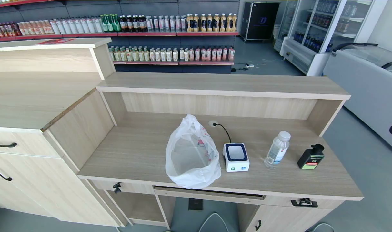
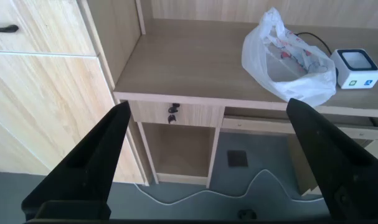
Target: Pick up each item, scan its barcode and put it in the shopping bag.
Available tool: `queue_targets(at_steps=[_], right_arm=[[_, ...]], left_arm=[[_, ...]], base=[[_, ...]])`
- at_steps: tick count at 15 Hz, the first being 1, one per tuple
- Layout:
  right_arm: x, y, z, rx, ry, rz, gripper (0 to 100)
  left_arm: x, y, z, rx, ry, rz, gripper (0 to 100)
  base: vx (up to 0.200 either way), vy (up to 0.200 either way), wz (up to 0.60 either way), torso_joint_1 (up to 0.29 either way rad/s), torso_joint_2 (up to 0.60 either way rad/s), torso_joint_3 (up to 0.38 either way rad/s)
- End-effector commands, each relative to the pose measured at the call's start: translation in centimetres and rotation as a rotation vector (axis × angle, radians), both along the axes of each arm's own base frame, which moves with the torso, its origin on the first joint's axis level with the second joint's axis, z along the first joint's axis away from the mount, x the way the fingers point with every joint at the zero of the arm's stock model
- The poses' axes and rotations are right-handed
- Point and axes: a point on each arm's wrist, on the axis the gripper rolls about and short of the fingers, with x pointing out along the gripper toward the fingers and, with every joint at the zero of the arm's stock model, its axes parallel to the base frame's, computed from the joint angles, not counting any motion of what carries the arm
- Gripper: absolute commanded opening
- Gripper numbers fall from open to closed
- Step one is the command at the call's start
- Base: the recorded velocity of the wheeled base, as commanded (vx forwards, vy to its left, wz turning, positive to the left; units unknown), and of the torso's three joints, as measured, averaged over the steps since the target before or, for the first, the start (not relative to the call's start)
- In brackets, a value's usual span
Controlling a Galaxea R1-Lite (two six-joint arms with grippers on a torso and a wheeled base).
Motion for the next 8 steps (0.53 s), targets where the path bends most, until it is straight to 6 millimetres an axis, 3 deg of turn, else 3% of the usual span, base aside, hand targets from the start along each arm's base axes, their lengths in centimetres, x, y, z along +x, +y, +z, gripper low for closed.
queue_targets(at_steps=[1,3,6,8], right_arm=[[8.1,-2.3,-4.7,-0.001,0.215,-0.078,100],[10.0,-2.9,-7.4,0.079,0.252,-0.057,100],[11.8,-3.2,-10.7,0.081,0.267,-0.05,100],[13.1,-4.6,-12.5,0.055,0.308,-0.088,100]], left_arm=[[0.0,0.0,0.0,0.0,0.001,0.001,100],[0.0,0.0,0.0,0.0,0.001,0.001,100],[0.0,0.0,0.0,0.0,0.001,0.001,100],[0.0,0.0,0.0,0.0,0.001,0.001,100]], base=[[0.0,0.0,0.0,0.0,0.0,0.0],[0.0,0.0,0.0,0.0,0.0,0.0],[0.0,0.0,0.0,0.0,0.0,0.0],[0.0,0.0,0.0,0.0,0.0,0.0]])
